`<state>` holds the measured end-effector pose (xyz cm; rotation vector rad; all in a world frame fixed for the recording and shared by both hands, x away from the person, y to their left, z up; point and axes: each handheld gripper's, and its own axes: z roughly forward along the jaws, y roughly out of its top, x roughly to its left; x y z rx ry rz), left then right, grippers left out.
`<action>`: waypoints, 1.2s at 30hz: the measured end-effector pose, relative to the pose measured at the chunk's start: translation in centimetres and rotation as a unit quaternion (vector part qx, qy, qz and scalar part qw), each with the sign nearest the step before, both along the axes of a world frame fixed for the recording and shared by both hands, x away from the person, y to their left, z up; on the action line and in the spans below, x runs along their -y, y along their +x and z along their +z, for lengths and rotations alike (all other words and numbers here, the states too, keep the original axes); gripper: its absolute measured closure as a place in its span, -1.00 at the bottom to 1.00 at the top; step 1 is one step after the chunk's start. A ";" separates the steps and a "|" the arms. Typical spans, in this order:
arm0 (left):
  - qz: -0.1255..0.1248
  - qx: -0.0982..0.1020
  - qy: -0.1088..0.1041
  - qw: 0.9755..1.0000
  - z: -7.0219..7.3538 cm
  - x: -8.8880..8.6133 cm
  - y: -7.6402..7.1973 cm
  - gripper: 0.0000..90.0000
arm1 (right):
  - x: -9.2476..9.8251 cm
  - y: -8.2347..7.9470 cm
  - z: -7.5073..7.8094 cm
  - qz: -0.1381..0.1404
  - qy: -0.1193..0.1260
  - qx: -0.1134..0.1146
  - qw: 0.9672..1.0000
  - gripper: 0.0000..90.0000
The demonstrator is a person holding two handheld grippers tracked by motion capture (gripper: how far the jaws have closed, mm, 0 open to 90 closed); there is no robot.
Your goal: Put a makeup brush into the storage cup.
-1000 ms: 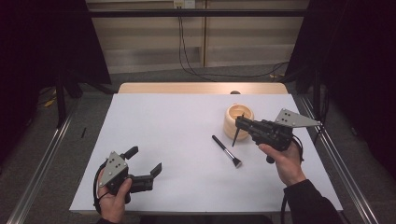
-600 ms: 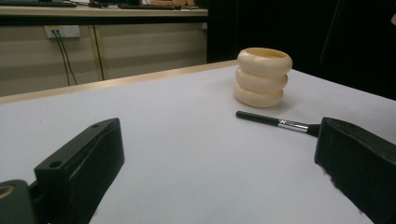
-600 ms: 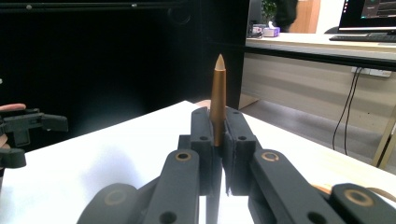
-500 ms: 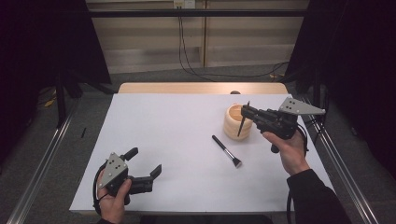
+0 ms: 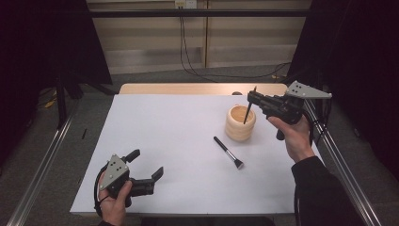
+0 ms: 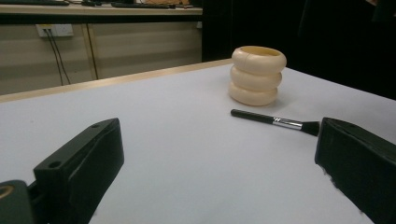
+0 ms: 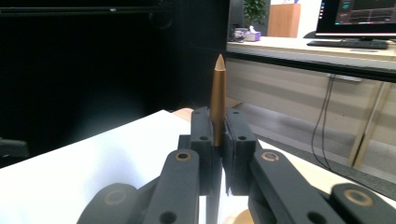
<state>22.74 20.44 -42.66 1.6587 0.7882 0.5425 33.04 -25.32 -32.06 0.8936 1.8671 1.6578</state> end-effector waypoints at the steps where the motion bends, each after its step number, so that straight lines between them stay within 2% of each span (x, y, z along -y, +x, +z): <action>1: -0.002 0.001 -0.002 1.000 0.0 0.0 0.0 -0.97 | 0.0 0.3 0.1 -0.001 0.001 0.000 1.000 0.87; 13: -0.001 -0.001 0.001 1.000 0.0 -0.1 0.1 -0.97 | -0.1 2.7 0.0 -0.023 -0.011 -0.011 1.000 0.86; 25: -0.002 0.002 0.005 1.000 0.0 -0.3 0.2 -0.97 | -0.1 4.0 -1.4 -0.035 -0.026 -0.030 0.999 0.86; 33: -0.002 0.004 0.007 1.000 0.0 -0.3 0.1 -0.98 | -0.1 4.7 -2.6 -0.040 -0.024 -0.041 0.998 0.86; 36: -0.003 0.001 -0.004 1.000 -0.1 -0.3 0.2 -0.98 | 0.0 4.7 -3.1 -0.046 -0.024 -0.046 0.998 0.86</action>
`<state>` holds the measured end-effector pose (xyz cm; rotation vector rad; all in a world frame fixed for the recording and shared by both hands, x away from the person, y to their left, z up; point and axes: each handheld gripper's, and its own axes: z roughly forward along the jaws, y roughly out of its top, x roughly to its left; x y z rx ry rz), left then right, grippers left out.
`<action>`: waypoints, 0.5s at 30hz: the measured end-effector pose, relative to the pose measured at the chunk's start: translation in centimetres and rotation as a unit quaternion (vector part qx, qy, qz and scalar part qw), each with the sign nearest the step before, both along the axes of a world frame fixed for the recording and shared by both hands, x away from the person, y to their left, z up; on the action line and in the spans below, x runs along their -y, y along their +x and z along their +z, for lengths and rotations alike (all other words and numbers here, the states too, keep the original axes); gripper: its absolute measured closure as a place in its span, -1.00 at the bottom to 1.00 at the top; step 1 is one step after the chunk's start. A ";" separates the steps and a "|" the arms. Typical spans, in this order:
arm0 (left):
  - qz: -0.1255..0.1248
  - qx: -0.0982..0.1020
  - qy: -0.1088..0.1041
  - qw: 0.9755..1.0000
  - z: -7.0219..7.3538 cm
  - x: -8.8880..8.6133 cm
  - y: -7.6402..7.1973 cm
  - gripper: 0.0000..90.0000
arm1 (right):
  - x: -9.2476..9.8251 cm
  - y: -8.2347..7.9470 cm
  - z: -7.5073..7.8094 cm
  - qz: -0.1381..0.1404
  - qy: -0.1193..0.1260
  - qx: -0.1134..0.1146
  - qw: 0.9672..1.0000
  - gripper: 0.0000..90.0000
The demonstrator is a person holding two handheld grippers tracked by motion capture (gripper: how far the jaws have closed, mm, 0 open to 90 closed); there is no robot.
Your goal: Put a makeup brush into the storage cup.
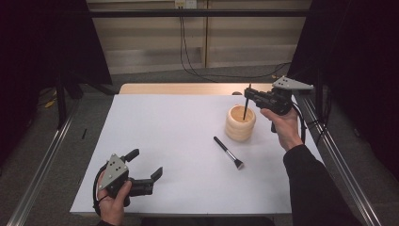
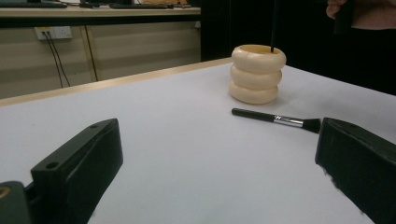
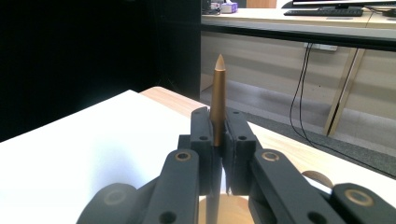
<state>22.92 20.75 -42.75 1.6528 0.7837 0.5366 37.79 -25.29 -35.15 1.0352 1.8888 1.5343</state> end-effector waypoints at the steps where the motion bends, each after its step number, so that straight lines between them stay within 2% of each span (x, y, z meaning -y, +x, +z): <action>1: 0.003 -0.002 0.002 1.000 0.0 0.0 0.0 -0.98 | 0.1 0.1 -0.2 0.001 0.001 -0.001 1.000 0.86; 2: 0.003 0.001 0.009 1.000 -0.1 0.0 0.0 -0.98 | 0.1 0.1 -0.4 -0.002 0.002 -0.002 1.000 0.86; 5: 0.000 0.000 0.009 1.000 -0.1 0.1 0.0 -0.99 | 0.3 0.1 -1.0 -0.005 0.004 -0.006 1.000 0.86; 15: 0.003 -0.001 -0.001 1.000 0.0 -0.1 0.0 -0.98 | 0.6 -0.1 -2.2 -0.008 0.007 -0.013 1.000 0.86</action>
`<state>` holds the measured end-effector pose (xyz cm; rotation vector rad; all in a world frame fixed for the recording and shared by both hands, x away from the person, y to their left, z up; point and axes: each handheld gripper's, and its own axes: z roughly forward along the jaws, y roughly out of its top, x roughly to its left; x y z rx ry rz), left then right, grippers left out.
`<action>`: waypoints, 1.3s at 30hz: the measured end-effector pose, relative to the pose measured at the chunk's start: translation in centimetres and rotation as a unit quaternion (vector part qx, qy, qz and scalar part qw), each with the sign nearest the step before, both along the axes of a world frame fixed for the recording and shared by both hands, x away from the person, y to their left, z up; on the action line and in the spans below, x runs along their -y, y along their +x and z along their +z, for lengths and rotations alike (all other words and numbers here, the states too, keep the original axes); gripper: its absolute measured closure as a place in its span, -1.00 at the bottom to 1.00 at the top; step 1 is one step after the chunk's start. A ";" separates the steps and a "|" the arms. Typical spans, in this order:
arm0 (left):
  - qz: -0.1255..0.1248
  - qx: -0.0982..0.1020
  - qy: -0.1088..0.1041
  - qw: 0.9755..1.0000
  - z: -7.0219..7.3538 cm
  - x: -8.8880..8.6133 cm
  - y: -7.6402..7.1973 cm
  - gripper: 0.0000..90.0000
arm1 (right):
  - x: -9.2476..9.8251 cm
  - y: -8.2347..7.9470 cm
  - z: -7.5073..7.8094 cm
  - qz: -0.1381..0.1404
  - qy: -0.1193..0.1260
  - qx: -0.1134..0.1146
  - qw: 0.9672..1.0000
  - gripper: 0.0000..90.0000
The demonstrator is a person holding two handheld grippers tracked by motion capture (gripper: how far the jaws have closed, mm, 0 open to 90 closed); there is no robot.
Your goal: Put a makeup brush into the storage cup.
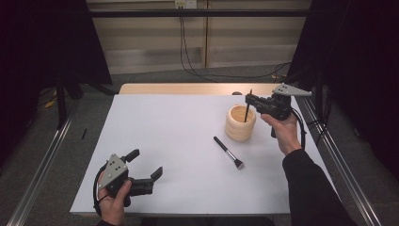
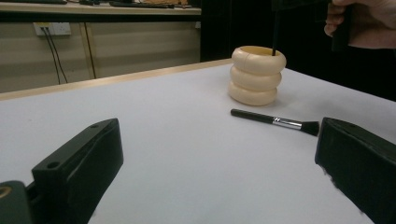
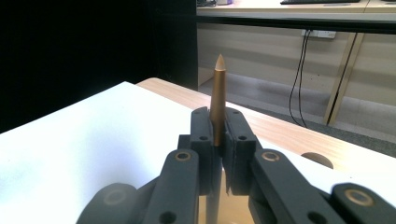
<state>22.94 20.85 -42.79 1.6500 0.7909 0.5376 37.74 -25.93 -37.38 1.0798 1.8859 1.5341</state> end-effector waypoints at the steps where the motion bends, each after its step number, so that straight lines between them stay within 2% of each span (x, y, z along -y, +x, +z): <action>1: 0.000 0.002 -0.002 1.000 0.1 -0.1 0.0 -0.97 | 0.0 0.0 -0.1 0.001 -0.001 -0.001 1.000 0.86; 19: 0.000 0.006 0.010 1.000 0.1 0.0 0.0 -0.98 | 0.0 0.0 -1.0 0.003 -0.003 -0.010 1.000 0.85; 30: -0.001 0.005 0.008 1.000 0.1 -0.1 0.0 -0.98 | 0.3 -0.2 -1.3 -0.002 0.002 -0.012 1.000 0.76; 33: 0.002 0.006 0.012 1.000 0.1 -0.2 0.0 -0.98 | 0.4 -0.3 -1.3 -0.005 0.005 -0.011 1.000 0.66; 37: 0.002 0.005 0.011 1.000 0.1 -0.1 0.0 -0.98 | 0.3 -0.4 -1.3 -0.008 0.009 -0.005 1.000 0.37; 39: 0.000 0.005 0.010 1.000 0.1 -0.1 0.0 -0.98 | 0.2 -0.5 -1.3 -0.014 0.007 -0.001 1.000 0.04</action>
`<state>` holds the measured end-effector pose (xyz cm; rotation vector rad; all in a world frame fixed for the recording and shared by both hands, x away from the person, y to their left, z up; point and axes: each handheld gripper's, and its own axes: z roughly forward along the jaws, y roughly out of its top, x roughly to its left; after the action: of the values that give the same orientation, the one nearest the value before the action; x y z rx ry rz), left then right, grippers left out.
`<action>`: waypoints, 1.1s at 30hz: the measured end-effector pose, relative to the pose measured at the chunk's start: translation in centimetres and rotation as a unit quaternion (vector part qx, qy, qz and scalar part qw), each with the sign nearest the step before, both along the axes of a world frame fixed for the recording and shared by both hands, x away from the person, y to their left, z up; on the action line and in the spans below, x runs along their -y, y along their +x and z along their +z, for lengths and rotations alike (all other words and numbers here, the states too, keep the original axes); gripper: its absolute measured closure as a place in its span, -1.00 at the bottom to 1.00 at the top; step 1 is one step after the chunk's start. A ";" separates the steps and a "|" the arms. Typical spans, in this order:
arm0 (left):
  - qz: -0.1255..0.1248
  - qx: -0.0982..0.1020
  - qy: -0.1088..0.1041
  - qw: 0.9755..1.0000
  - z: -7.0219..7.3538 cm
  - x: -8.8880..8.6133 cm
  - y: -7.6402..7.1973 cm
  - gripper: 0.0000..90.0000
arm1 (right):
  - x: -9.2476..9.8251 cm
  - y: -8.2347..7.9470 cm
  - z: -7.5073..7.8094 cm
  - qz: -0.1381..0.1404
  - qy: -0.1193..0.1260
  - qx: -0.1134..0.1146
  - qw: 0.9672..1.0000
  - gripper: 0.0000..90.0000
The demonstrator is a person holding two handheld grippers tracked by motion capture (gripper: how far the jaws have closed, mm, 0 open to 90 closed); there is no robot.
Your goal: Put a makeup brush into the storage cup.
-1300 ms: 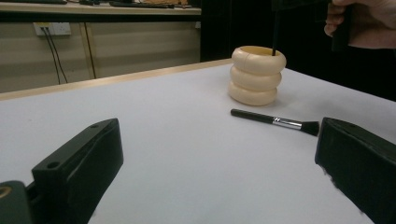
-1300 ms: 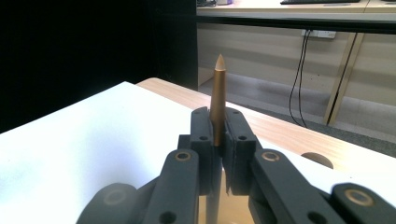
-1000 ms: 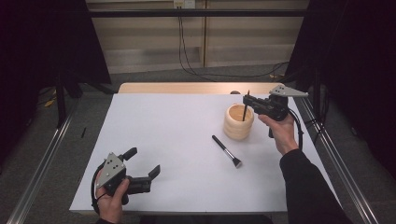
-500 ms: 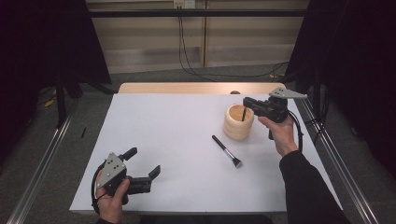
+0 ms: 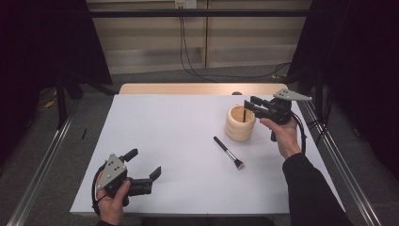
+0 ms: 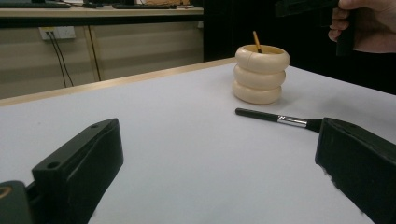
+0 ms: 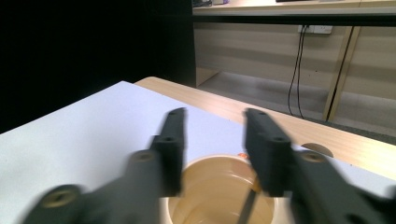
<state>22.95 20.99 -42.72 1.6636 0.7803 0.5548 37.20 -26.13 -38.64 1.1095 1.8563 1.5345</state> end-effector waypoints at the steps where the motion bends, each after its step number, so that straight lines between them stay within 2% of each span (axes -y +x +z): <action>1: 0.000 0.000 -0.001 1.000 0.0 0.0 0.0 -0.98 | -0.1 0.0 0.0 -0.003 -0.003 0.004 1.000 -0.07; 8: 0.003 -0.001 -0.002 1.000 0.0 0.0 0.0 -0.98 | -0.6 -0.2 0.2 -0.023 -0.011 0.007 1.000 -0.82; 11: 0.002 -0.002 -0.002 1.000 0.0 -0.1 0.1 -0.98 | -0.7 -0.3 0.1 -0.026 -0.010 0.005 1.000 -1.00; 12: 0.002 0.003 0.005 1.000 0.0 -0.2 0.1 -0.97 | -0.7 -0.3 0.1 -0.025 -0.010 0.005 1.000 -1.00; 14: 0.002 -0.001 -0.003 1.000 0.0 -0.3 0.1 -0.98 | -0.8 -0.4 0.0 -0.026 -0.008 0.010 1.000 -1.00; 16: 0.005 0.001 -0.002 1.000 0.0 -0.3 0.1 -0.97 | -0.8 -0.3 0.1 -0.029 0.001 0.002 1.000 -0.94; 18: 0.005 0.001 -0.004 1.000 0.1 -0.4 0.1 -0.98 | -0.7 -0.4 0.1 -0.030 0.008 -0.002 1.000 -0.98; 24: 0.008 0.005 0.000 1.000 0.1 -0.5 0.1 -0.98 | -0.5 -1.3 0.2 -0.030 -0.005 0.007 1.000 -0.99; 28: 0.010 0.004 0.000 1.000 0.1 -0.4 0.1 -0.98 | -0.3 -2.1 0.0 -0.040 -0.011 0.009 0.999 -0.98; 30: 0.010 0.004 0.001 1.000 0.2 -0.5 0.1 -0.97 | -0.2 -2.6 -0.1 -0.048 -0.021 0.007 0.999 -0.97; 32: 0.008 0.007 0.003 1.000 0.2 -0.6 0.1 -0.98 | -0.1 -3.1 -0.3 -0.052 -0.018 0.013 0.998 -0.96; 33: 0.008 0.007 0.001 1.000 0.3 -0.6 0.1 -0.98 | 0.1 -3.4 -0.3 -0.052 -0.016 0.009 0.998 -0.96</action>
<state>23.01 21.60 -42.47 1.6548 0.7836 0.5765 33.77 -26.22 -38.96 1.1544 1.7770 1.4466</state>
